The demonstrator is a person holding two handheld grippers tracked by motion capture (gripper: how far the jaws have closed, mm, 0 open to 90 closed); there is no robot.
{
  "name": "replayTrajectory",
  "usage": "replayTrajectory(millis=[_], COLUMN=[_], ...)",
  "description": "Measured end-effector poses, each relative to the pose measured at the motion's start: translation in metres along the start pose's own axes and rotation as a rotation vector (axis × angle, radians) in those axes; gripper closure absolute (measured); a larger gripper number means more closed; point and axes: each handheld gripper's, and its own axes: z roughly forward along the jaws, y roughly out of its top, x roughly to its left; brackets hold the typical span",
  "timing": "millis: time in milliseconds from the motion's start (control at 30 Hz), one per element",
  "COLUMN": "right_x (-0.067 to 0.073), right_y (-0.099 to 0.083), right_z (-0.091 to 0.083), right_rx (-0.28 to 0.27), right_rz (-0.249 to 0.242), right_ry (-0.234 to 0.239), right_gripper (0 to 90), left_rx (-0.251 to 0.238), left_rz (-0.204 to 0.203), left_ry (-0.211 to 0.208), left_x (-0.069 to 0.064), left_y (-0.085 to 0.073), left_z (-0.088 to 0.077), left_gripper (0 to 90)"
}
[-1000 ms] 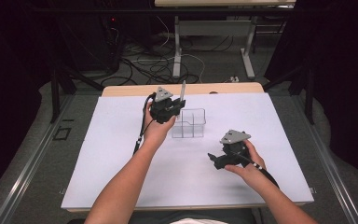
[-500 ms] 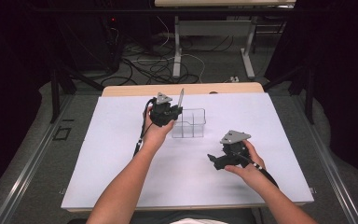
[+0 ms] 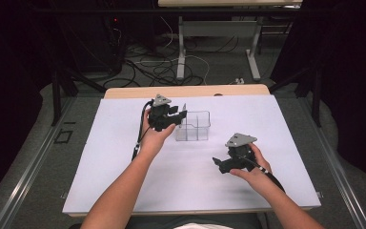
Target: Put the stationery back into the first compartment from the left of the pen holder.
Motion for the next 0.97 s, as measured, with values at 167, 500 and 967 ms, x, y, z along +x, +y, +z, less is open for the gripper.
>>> replayTrajectory(millis=[167,500,967], right_x=[-0.001,-0.001,-0.006], right_y=[0.000,0.000,-0.002], right_z=[0.000,0.001,-0.002], right_rx=[0.009,0.003,0.005], right_rz=[-0.002,0.016,0.037], right_ry=[-0.001,-0.004,-0.013], right_gripper=[0.0,0.0,0.0], left_rx=[0.000,-0.047,-0.020], left_rz=[-0.014,0.017,-0.045], left_ry=[-0.021,0.044,0.049], left_x=[0.003,0.006,0.022], left_y=[-0.004,-0.016,-0.053], left_z=[-0.016,-0.053,-0.090], left_gripper=[36.2,28.3,9.1])
